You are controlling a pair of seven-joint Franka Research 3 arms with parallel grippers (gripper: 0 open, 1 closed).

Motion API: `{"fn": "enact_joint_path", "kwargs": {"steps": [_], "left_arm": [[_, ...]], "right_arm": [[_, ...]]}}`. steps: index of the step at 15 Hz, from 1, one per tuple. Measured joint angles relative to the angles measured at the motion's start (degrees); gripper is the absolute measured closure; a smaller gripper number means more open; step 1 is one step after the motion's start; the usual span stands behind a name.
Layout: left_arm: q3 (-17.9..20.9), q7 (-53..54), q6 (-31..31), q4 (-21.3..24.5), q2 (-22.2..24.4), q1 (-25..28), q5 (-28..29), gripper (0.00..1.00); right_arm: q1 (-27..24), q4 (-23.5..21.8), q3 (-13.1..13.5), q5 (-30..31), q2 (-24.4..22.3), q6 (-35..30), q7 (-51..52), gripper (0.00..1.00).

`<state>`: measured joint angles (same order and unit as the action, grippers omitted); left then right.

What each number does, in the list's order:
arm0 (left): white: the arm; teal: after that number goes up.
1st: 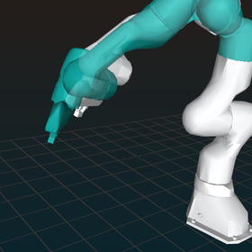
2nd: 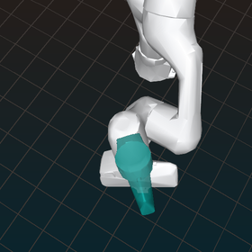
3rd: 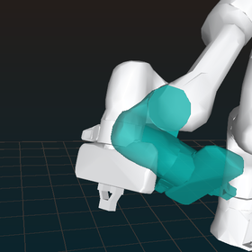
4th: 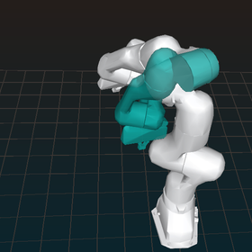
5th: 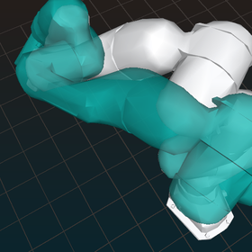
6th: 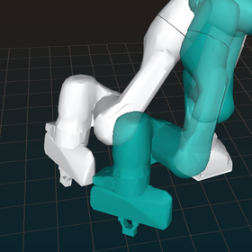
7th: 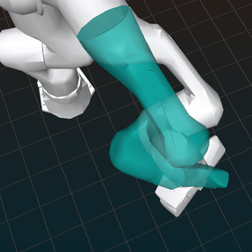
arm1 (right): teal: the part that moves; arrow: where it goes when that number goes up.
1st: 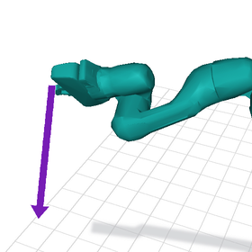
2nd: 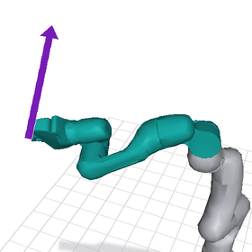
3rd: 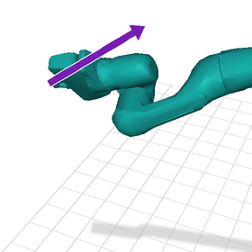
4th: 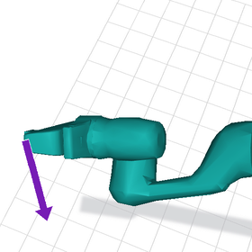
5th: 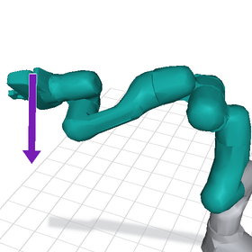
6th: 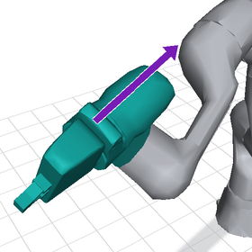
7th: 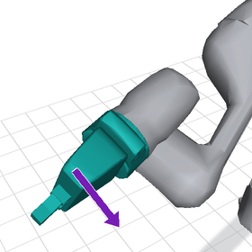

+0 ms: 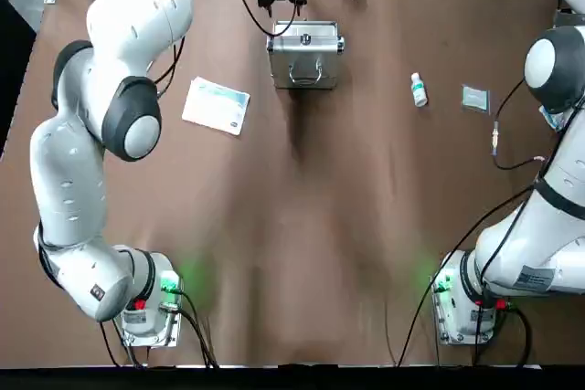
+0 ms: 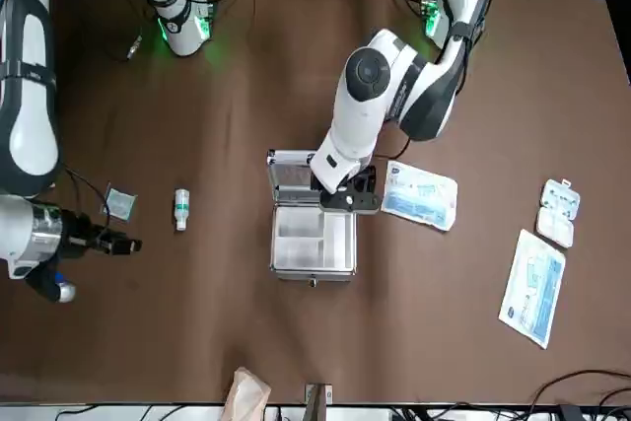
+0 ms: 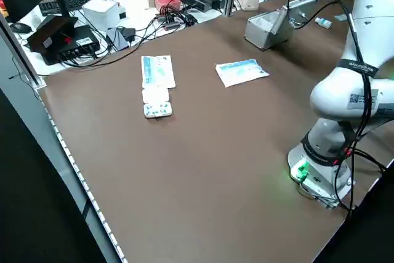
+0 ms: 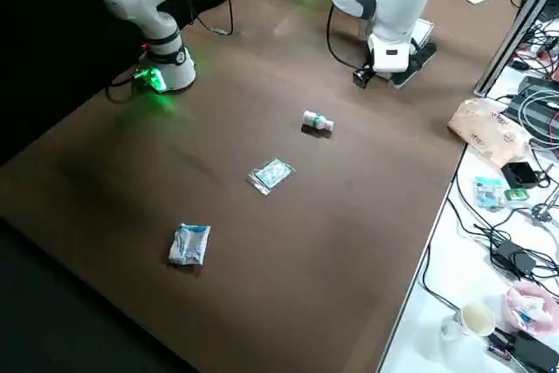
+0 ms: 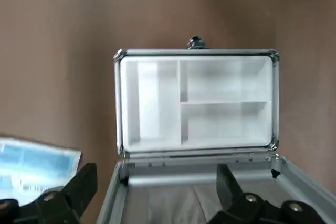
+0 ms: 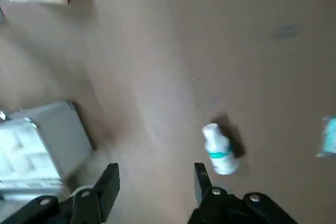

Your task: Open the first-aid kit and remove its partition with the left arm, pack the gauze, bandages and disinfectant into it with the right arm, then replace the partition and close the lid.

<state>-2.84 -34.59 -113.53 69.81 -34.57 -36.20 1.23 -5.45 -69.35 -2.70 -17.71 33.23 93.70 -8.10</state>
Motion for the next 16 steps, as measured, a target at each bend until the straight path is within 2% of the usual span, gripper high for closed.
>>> {"fn": "enact_joint_path", "kwargs": {"steps": [1,5,9,13,16], "left_arm": [[0.1,1.2,-1.3,0.0,-0.6,0.0,0.0,0.0],[0.3,2.6,-5.9,0.1,-3.5,0.0,0.0,0.0],[0.3,6.5,-7.3,0.0,-5.6,-0.1,0.0,0.0],[0.3,6.9,-8.8,0.1,-7.1,-0.2,0.0,0.0],[0.3,5.7,-12.5,0.1,-9.1,-0.3,0.0,0.0]], "right_arm": [[-0.6,0.0,0.0,0.4,-0.2,-0.3,2.6,0.33],[-2.1,0.0,0.0,3.2,-0.5,-1.8,9.3,0.02],[-1.9,-1.8,-0.5,7.6,-0.6,-3.6,9.9,0.01],[-1.7,-8.2,-0.8,7.8,-0.6,-2.8,9.9,0.01],[-1.6,-13.8,-1.0,7.8,-0.6,1.3,9.9,0.01]]}}
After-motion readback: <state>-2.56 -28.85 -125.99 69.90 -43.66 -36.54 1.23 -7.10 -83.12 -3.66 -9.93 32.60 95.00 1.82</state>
